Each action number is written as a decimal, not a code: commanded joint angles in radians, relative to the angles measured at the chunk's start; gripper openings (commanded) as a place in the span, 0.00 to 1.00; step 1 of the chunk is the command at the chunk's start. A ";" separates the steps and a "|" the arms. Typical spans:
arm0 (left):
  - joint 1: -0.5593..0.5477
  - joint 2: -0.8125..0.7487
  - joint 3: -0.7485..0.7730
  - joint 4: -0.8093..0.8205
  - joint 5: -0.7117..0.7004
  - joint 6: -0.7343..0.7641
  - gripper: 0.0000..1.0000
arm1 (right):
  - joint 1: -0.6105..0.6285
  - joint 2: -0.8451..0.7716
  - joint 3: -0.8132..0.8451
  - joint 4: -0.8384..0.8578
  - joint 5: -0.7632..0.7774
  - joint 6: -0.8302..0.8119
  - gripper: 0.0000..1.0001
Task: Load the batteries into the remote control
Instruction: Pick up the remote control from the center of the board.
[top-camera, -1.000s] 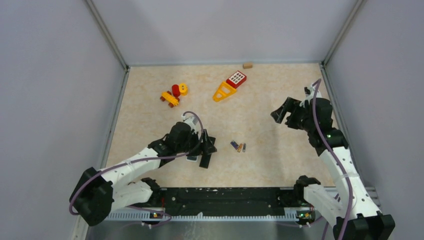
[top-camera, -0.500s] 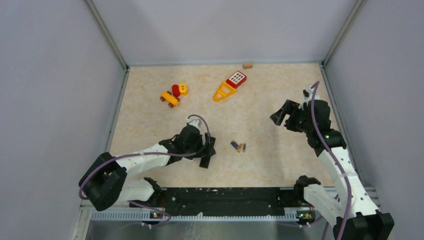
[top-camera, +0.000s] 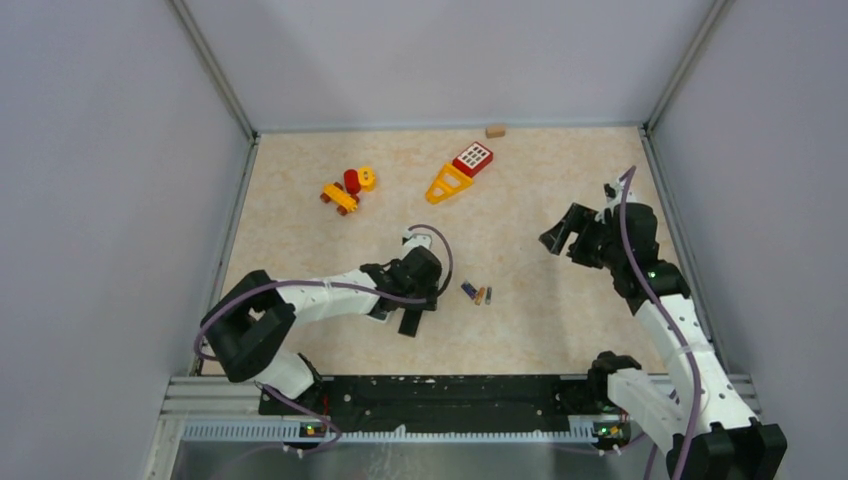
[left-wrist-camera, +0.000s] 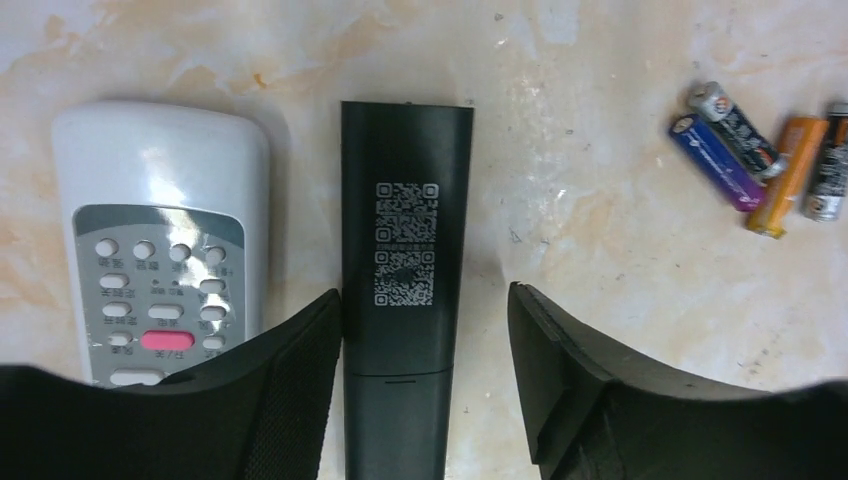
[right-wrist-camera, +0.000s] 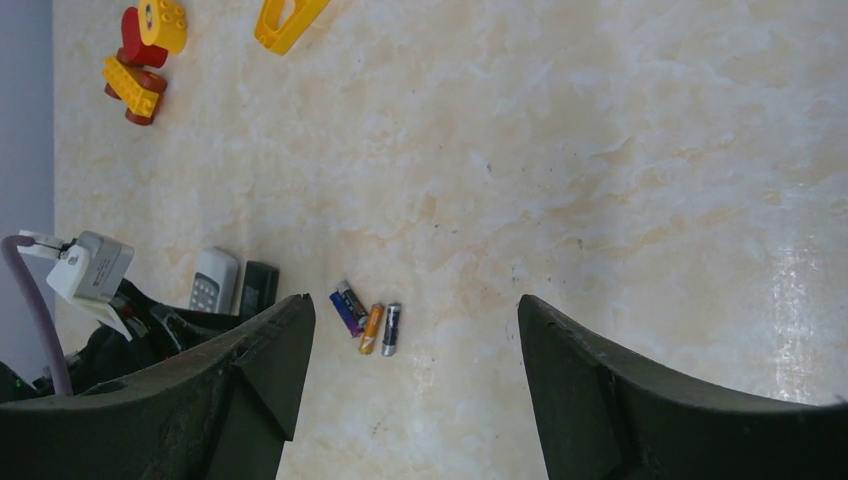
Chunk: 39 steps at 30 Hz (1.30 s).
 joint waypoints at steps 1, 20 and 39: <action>-0.022 0.084 0.080 -0.158 -0.112 -0.008 0.61 | -0.008 -0.001 -0.020 0.028 0.000 0.007 0.76; 0.064 0.016 0.363 -0.131 0.014 0.013 0.36 | 0.197 -0.137 -0.349 0.532 -0.238 0.251 0.80; 0.103 -0.123 0.316 0.056 0.205 -0.178 0.36 | 0.765 0.302 -0.202 0.884 0.200 0.341 0.66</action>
